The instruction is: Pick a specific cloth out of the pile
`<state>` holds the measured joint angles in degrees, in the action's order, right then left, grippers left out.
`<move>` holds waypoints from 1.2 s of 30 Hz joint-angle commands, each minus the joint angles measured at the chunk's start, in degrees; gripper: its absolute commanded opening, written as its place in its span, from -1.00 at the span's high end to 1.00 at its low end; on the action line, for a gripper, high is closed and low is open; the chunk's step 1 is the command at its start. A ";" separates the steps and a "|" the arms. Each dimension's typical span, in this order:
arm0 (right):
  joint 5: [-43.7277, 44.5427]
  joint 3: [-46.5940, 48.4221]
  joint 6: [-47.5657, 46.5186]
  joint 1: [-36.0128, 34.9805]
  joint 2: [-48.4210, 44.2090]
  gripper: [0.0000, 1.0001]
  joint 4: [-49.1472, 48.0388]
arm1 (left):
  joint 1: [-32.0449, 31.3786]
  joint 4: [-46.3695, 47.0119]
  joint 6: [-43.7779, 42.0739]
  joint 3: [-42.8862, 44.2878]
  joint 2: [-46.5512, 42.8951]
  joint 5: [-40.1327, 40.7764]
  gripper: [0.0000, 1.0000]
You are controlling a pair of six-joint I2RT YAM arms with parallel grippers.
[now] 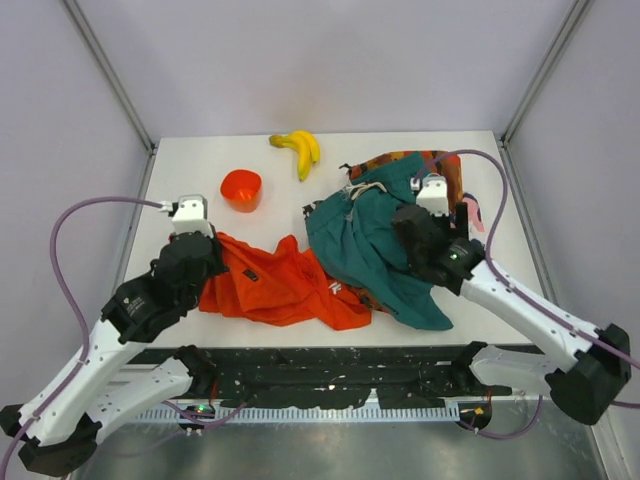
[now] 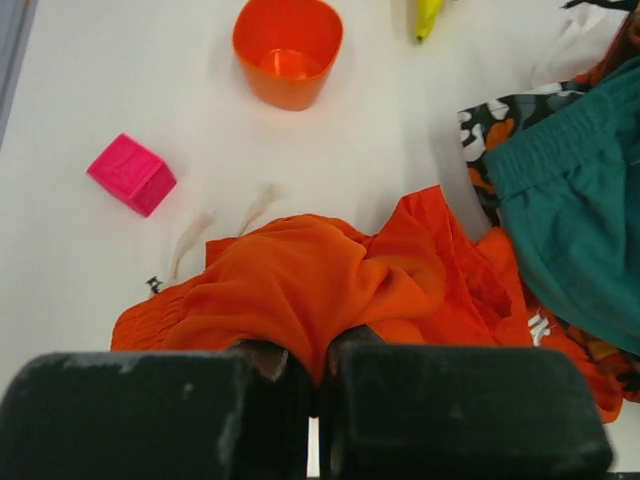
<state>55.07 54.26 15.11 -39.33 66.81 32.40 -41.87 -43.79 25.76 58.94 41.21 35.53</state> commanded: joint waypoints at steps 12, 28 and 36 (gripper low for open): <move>-3.47 -6.97 -2.63 -0.31 -27.16 -0.91 -9.29 | 0.12 -8.34 0.36 16.39 -4.65 20.38 1.00; -6.12 -13.21 1.84 -0.22 -30.50 -0.91 -9.11 | 0.12 12.67 17.29 -22.44 6.42 -16.36 0.92; -13.04 -15.68 2.99 -0.31 -32.88 -0.91 -12.10 | 0.12 6.02 16.79 -18.72 4.15 -14.36 -0.99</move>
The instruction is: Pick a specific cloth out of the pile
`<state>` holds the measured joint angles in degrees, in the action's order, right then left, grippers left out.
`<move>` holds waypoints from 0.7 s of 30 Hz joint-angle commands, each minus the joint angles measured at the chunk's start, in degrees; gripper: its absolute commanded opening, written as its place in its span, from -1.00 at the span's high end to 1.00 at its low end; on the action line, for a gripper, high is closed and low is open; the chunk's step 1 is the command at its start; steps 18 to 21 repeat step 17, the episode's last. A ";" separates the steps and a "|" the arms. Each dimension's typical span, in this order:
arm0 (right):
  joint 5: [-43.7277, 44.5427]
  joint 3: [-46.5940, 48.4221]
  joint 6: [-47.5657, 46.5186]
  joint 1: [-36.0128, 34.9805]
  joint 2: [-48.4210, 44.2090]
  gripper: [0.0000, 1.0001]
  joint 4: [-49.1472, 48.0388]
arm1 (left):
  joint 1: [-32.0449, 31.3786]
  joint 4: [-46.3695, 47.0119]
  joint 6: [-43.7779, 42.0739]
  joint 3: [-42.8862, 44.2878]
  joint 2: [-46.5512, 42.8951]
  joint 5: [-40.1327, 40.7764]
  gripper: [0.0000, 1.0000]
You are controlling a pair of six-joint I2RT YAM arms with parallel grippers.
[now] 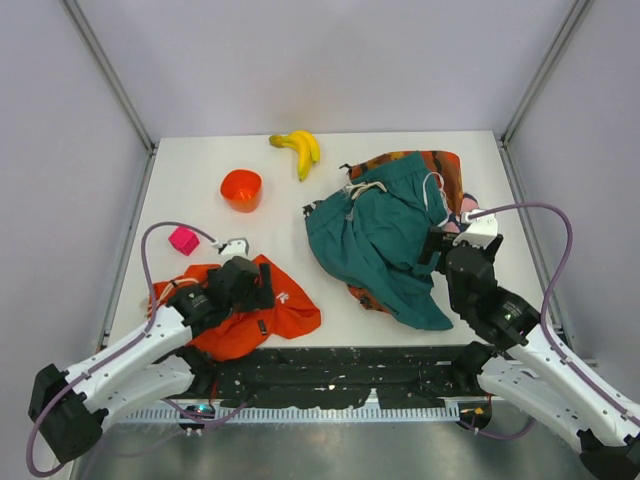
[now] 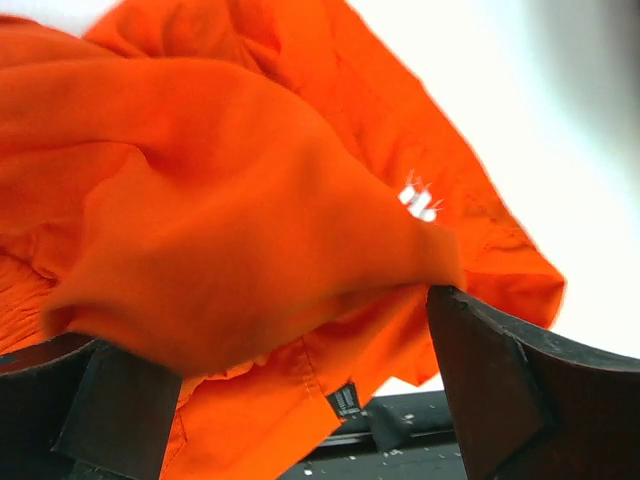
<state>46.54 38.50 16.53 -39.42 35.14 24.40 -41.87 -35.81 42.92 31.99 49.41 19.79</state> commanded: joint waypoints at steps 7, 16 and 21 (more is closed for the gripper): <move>-3.48 0.70 1.75 -0.22 -4.54 -0.90 -4.19 | 0.12 -1.47 -5.82 19.26 -17.58 -0.70 -0.99; -2.16 -1.94 0.16 -0.13 -11.49 -0.91 -6.12 | 0.12 -5.67 -6.00 21.54 -21.46 2.97 -0.99; -1.90 -2.20 0.34 -0.22 -11.75 -0.91 -6.12 | 0.12 -5.76 -6.00 21.28 -21.55 3.15 -0.99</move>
